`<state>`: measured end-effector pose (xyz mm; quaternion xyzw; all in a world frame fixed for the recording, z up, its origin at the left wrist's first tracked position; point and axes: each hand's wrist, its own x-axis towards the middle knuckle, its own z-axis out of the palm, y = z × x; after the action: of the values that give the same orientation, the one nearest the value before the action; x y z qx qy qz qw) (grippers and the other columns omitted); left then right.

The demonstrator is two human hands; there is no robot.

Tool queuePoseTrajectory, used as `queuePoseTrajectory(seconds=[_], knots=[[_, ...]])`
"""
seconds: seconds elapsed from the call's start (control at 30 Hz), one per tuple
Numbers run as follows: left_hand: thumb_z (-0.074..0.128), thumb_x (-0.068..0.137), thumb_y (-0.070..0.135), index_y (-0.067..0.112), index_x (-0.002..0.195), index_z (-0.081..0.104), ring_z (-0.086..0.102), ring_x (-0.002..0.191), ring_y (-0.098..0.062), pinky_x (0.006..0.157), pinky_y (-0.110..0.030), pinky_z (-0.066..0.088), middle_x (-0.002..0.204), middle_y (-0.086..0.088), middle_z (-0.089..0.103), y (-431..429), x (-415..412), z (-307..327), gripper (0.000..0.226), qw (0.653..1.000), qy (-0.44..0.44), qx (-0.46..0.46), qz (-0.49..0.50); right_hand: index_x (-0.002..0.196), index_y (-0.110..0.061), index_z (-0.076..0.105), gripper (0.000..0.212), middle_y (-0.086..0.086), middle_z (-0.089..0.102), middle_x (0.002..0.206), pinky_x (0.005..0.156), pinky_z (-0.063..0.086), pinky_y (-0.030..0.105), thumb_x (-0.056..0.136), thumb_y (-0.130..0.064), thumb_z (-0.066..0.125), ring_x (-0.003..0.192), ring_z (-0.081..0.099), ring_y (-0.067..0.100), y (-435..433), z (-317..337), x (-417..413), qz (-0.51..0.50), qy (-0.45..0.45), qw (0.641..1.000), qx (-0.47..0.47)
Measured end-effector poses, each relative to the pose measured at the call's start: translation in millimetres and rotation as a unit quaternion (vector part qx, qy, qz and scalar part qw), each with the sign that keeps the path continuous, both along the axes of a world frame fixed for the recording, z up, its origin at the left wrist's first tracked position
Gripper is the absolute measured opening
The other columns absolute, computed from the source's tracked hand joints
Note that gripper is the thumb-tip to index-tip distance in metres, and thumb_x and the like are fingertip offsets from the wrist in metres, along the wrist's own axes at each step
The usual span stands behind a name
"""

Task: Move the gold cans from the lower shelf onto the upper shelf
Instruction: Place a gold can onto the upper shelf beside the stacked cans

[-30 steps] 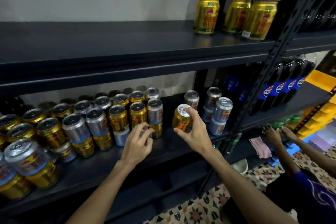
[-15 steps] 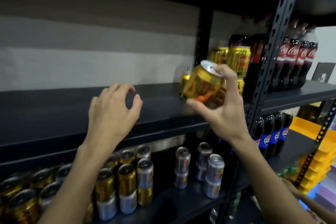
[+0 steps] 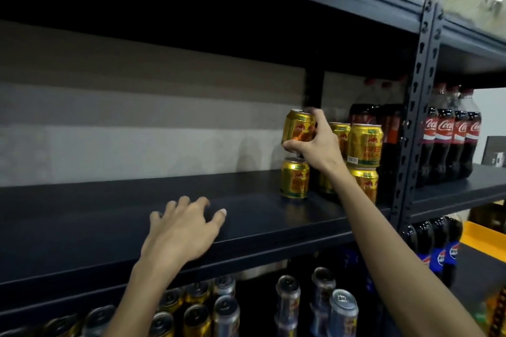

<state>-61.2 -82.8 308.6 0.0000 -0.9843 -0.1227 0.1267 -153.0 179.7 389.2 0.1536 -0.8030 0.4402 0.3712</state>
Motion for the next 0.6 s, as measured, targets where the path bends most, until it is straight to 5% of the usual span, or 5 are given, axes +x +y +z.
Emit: queuePoseTrajectory(seconds=[0.17, 0.43, 0.6], knots=[[0.022, 0.096, 0.069, 0.036, 0.141, 0.044, 0.039, 0.132, -0.021, 0.109, -0.047, 0.028, 0.142, 0.003, 0.045, 1, -1, -1, 0.06, 1.0, 0.0, 0.003, 0.001, 0.146, -0.027, 0.037, 0.082, -0.007, 0.053, 0.118, 0.068, 0.041, 0.006, 0.081, -0.015, 0.085, 0.098, 0.054, 0.004, 1, -11, -10, -0.004, -0.023, 1.0, 0.001], [0.022, 0.095, 0.069, 0.037, 0.14, 0.044, 0.039, 0.132, -0.019, 0.108, -0.047, 0.028, 0.141, 0.004, 0.045, 1, -4, -3, 0.059, 1.0, 0.002, 0.007, 0.001, 0.158, -0.032, 0.023, 0.097, -0.007, 0.053, 0.129, 0.095, 0.05, 0.032, 0.083, -0.018, 0.083, 0.115, 0.054, 0.012, 5, -25, -9, -0.005, -0.025, 1.0, -0.003], [0.022, 0.094, 0.07, 0.038, 0.139, 0.044, 0.039, 0.132, -0.019, 0.108, -0.046, 0.028, 0.14, 0.006, 0.045, 1, -5, -4, 0.06, 1.0, 0.001, 0.007, 0.003, 0.16, -0.043, -0.001, 0.116, 0.005, 0.053, 0.145, 0.107, 0.049, 0.048, 0.084, -0.021, 0.084, 0.126, 0.058, 0.022, -1, -40, -7, -0.028, -0.017, 0.999, 0.0]])
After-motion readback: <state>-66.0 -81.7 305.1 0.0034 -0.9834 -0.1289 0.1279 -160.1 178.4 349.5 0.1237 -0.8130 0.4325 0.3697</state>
